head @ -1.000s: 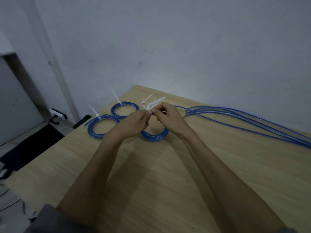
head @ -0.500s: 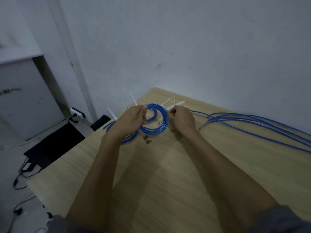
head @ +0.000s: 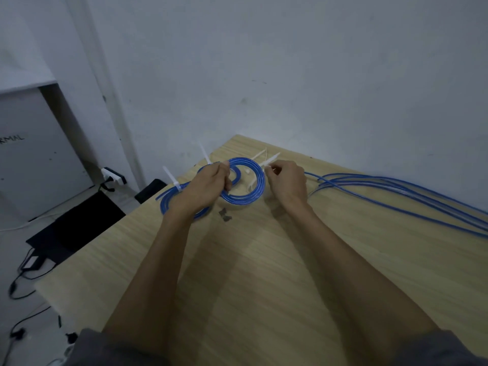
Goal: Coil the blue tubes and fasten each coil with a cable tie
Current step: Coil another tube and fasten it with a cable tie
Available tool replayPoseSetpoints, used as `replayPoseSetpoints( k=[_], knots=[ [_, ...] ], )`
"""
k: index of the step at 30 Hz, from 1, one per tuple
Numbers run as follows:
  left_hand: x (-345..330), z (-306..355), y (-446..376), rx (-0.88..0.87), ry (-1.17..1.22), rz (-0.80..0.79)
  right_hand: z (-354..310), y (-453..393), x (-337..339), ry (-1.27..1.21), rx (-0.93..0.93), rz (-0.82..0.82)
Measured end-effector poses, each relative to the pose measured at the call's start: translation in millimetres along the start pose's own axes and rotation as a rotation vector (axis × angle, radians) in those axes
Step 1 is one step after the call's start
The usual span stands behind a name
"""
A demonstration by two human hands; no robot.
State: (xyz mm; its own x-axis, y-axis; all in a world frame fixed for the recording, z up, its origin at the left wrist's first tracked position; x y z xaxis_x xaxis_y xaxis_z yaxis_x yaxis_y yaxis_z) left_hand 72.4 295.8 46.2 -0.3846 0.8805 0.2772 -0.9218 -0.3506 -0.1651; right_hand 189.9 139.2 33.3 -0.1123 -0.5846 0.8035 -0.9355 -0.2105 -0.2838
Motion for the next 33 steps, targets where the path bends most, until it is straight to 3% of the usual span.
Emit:
replayPoseSetpoints(
  k=[7,11,20,28,33],
  knots=[
    [-28.0,0.1,8.5,0.061,0.275,-0.045,25.0,19.7,51.3,-0.242,-0.009,0.038],
    [-48.7,-0.3,10.6,0.094,0.376,-0.048,38.9,46.5,103.4,-0.314,0.043,0.145],
    [-144.2,29.3,15.4,0.109,0.265,-0.003,62.5,121.8,185.2,-0.062,0.423,0.132],
    [-201.4,48.7,35.3,0.120,0.293,-0.070,111.8,153.1,194.4,0.219,0.424,-0.057],
    [-218.9,48.3,42.4,0.210,0.393,-0.095,127.7,156.3,197.8,0.245,0.442,-0.011]
  ],
)
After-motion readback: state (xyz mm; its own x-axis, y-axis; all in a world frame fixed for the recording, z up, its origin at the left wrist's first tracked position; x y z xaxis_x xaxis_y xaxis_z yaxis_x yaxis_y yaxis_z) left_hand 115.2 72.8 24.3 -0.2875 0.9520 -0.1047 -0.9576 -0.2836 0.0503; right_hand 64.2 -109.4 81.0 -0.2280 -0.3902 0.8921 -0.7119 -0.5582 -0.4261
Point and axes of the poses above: each hand's wrist, its own y-axis away from the middle knuckle, its own x-axis out of the back of the hand, z = x × y, the point moved 4 cm from there along -y, towards the middle knuckle, and after that the axes turned 15 degrees about y, right-handed, at the moved point
